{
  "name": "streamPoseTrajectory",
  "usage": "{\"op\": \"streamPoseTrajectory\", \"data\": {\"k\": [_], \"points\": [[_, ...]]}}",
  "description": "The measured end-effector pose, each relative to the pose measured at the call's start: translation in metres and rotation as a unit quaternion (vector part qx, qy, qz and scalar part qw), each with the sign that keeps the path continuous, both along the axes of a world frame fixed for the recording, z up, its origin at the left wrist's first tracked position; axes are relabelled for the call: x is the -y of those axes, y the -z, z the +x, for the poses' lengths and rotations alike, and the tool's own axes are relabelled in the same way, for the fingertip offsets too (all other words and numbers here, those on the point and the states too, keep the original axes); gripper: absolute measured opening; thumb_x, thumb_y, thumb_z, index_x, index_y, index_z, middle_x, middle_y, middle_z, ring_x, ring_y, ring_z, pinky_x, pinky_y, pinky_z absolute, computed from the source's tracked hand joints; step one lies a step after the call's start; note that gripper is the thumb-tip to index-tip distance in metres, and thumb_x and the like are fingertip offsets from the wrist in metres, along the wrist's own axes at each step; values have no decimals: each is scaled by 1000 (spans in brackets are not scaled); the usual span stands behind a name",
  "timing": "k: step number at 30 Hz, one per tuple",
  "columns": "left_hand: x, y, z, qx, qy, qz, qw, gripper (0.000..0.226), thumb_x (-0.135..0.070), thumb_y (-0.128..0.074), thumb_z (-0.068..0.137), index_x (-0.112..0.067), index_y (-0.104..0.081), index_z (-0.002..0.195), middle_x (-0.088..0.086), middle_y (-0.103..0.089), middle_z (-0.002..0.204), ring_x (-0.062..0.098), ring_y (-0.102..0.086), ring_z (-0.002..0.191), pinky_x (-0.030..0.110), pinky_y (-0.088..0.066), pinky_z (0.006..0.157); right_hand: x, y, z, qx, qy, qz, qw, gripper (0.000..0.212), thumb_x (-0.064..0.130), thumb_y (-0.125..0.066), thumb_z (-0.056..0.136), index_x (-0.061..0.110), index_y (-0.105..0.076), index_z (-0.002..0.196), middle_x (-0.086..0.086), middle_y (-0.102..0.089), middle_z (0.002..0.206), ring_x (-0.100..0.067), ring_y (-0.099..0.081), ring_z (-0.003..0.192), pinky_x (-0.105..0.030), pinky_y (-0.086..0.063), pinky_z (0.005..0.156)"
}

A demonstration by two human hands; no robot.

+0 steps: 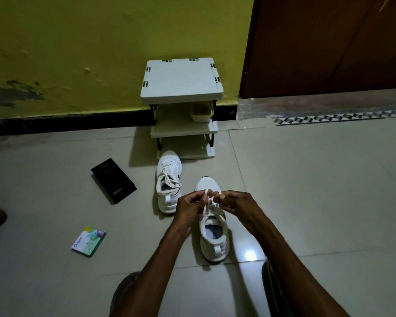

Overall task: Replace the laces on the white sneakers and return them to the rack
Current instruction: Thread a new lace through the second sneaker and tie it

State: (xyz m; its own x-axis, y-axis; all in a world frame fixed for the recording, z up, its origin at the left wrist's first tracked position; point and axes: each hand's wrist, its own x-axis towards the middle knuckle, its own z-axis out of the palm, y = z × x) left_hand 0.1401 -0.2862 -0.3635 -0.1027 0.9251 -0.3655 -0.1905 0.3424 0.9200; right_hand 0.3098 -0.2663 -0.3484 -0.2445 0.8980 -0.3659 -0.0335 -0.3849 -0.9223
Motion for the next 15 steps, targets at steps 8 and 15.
{"op": "streamPoseTrajectory", "data": {"k": [8,15], "points": [[3,23,4,-183,-11,62,981,31,-14,-80,78,-16,-74,108,6,-76,96,13,-73,85,31,-59,80,5,29,-21,42,156,-49,986,6,18,-75,84,13,-77,83,-15,-75,85,-31,-71,82,-45,-59,81],[4,18,5,-374,88,123,915,35,-31,-73,80,-32,-65,114,-7,-71,80,9,-67,79,31,-55,73,-1,34,-26,118,165,-50,978,2,18,-76,79,18,-78,79,-6,-75,79,-26,-73,76,-43,-61,75]]}}
